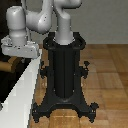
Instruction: Open the door by pressing down and pulling on the handle.
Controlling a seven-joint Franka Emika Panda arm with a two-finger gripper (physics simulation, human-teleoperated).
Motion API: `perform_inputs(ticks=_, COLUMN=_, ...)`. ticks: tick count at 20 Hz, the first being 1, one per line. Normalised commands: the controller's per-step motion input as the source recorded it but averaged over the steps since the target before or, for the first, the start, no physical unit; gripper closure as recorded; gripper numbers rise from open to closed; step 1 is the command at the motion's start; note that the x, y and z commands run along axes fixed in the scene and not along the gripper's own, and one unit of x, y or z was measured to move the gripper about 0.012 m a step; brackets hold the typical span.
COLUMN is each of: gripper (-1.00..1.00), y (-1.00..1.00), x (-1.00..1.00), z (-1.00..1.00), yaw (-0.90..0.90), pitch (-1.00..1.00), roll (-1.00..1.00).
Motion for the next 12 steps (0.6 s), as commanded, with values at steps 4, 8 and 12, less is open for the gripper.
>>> perform_inputs(ticks=4, gripper=1.0, y=0.0, x=0.0, z=0.0, yaw=0.0, pitch=0.0, roll=0.0)
perform_inputs(ticks=8, gripper=1.0, y=0.0, x=0.0, z=-0.5, yaw=0.0, pitch=-0.11, roll=0.0)
perform_inputs(ticks=12, gripper=1.0, y=0.0, x=0.0, z=-0.75, yaw=0.0, pitch=-0.08, roll=0.0)
